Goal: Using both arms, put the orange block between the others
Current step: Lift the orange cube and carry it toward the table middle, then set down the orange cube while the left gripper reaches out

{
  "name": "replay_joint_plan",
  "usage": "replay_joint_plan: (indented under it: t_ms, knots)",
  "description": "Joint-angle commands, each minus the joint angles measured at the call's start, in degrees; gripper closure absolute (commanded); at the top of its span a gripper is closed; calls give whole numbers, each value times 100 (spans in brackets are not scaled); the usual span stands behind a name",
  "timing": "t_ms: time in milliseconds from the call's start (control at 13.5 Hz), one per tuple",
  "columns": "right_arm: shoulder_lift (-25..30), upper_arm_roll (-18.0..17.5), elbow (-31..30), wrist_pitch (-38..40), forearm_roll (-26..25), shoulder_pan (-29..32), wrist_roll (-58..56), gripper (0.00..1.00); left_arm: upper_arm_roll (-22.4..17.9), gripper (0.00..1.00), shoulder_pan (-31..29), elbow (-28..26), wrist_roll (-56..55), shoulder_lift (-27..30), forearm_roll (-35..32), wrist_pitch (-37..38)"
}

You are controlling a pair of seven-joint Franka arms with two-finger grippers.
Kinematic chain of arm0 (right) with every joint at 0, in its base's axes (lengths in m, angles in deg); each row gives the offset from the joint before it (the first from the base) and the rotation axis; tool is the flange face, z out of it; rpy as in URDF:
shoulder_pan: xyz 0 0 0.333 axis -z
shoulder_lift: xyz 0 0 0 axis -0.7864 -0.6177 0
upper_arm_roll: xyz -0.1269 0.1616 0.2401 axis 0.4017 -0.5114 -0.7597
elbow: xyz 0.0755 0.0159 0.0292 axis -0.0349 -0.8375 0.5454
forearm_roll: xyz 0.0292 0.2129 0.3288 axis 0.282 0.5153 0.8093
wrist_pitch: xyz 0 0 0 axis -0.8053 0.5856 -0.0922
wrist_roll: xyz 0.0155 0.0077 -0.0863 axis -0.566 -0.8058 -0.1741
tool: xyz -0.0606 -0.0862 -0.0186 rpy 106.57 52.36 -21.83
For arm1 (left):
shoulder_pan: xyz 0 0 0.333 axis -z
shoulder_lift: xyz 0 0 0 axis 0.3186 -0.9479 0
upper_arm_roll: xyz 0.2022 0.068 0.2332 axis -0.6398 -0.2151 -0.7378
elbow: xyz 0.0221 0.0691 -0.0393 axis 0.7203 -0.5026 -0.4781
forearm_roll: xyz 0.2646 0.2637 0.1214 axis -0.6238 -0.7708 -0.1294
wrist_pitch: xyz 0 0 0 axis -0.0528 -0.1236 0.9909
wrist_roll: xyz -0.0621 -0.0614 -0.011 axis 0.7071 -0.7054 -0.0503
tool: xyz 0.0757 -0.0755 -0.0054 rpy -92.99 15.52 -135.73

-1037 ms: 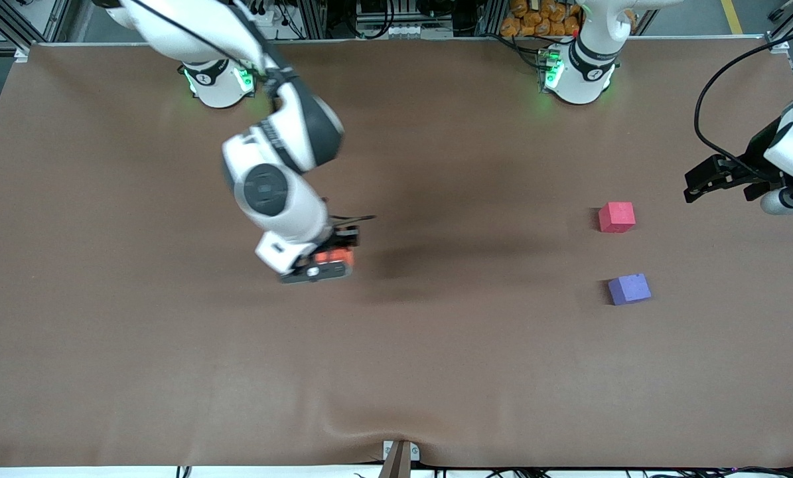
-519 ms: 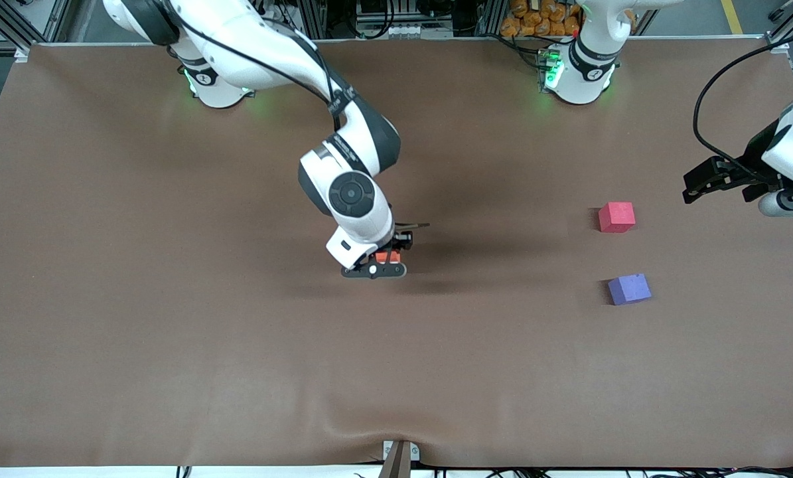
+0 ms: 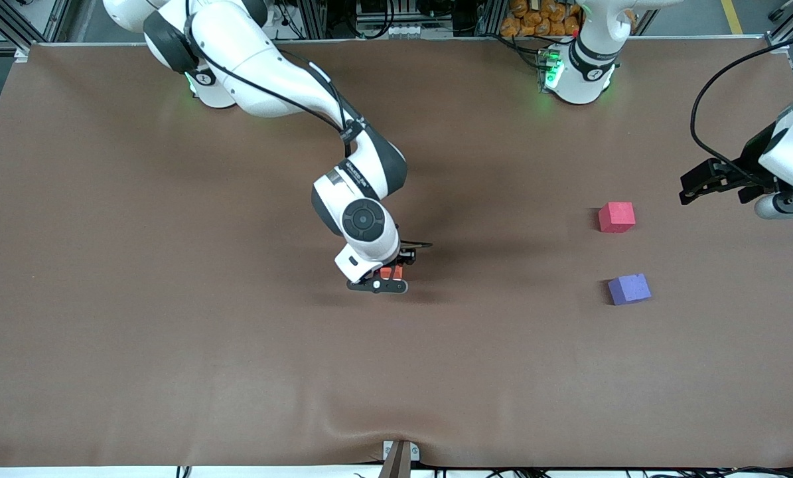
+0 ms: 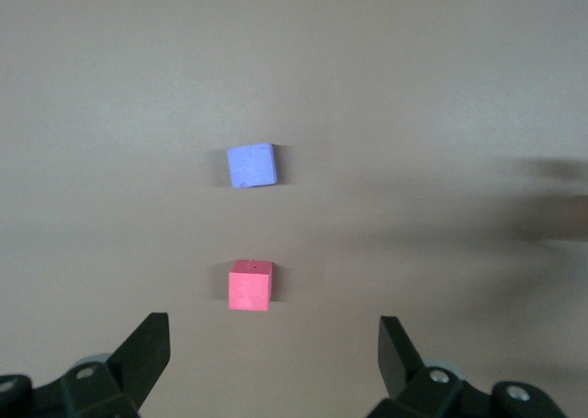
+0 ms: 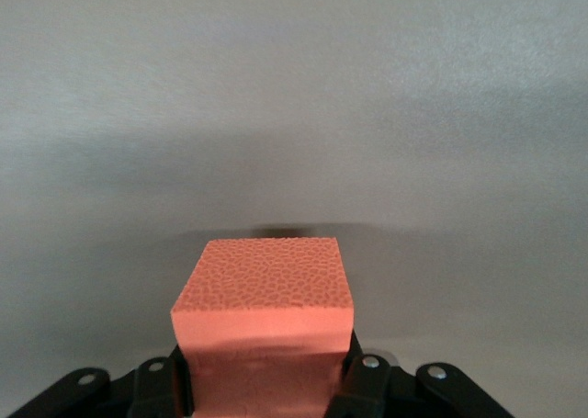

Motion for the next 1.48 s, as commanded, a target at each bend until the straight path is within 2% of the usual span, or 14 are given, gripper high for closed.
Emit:
replay_joint_plan:
  t_ms: [0, 222, 296, 370, 444, 741, 963, 1185, 1407]
  knots:
    - [-279, 63, 317, 95, -47, -40, 63, 100, 21, 0, -70, 52, 147, -37, 154, 56]
    - [-323, 63, 282, 86, -39, -22, 63, 95, 21, 0, -70, 52, 147, -46, 163, 56]
    - [-332, 63, 282, 86, -39, -13, 55, 77, 21, 0, -62, 52, 147, -81, 163, 56]
    - [-323, 63, 282, 94, -39, 13, 46, 32, 21, 0, -62, 61, 147, -90, 163, 56]
    - [-288, 63, 282, 103, -47, 13, 54, 0, 21, 0, -62, 70, 147, -90, 163, 56]
    - [133, 37, 273, 296, 40, 223, -16, 0, 21, 0, -53, 79, 138, -99, 154, 56]
    - [563, 11, 282, 945, 58, 460, -296, 0, 21, 0, 0, 131, 86, -186, 145, 38]
    - [1055, 63, 230, 1622, 6, 891, -876, 0, 30, 0, 44, 587, 50, -677, 198, 38]
    - [1433, 72, -95, 1817, -30, 1366, -1210, 0, 48, 0, 280, 904, -72, -1065, 321, -6]
